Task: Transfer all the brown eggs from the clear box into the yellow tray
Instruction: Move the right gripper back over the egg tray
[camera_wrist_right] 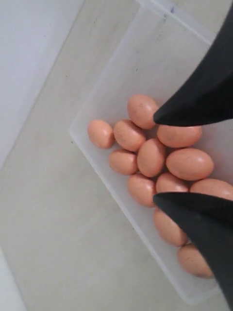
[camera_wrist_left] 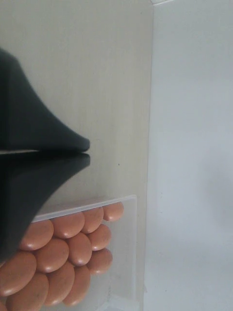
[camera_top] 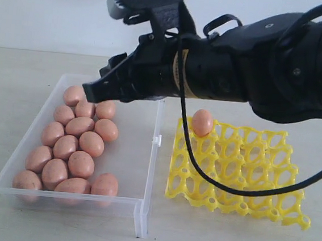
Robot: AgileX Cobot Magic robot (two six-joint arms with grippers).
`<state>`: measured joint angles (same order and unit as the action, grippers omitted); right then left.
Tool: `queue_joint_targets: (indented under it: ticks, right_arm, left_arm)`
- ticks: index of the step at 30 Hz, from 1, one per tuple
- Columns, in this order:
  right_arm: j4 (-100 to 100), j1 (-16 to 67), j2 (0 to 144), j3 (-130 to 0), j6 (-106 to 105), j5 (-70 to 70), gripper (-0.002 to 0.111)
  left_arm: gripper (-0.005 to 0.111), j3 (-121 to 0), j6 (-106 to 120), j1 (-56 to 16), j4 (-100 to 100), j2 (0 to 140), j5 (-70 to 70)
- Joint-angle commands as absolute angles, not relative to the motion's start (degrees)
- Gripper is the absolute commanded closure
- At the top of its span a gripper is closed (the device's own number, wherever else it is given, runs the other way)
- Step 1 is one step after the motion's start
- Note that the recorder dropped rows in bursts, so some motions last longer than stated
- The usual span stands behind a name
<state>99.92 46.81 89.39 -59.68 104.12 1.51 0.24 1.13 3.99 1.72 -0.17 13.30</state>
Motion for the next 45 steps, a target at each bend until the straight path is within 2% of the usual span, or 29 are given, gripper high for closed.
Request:
queue_joint_targets:
  ticks: [1, 34, 36, 42, 45]
  right_arm:
    - [99.95, 46.88, 87.03, -59.39, 107.84, -3.11, 0.066]
    - [99.95, 46.27, 85.88, -59.39, 98.92, 4.95, 0.066]
    - [90.26, 46.27, 85.29, -59.39, 90.58, 2.89, 0.066]
    - [46.35, 46.27, 85.27, -59.39, 47.32, -4.87, 0.066]
    - [36.37, 46.27, 85.27, -59.39, 35.94, -8.26, 0.066]
  left_arm:
    - [0.111, 0.00, 1.16, 4.04, 2.03, 0.00, 13.30]
    - [0.111, 0.00, 1.16, 4.04, 2.03, 0.00, 13.30]
    - [0.111, 0.00, 1.16, 4.04, 2.03, 0.00, 13.30]
    - [0.111, 0.00, 1.16, 4.04, 2.03, 0.00, 13.30]
    - [0.111, 0.00, 1.16, 4.04, 2.03, 0.00, 13.30]
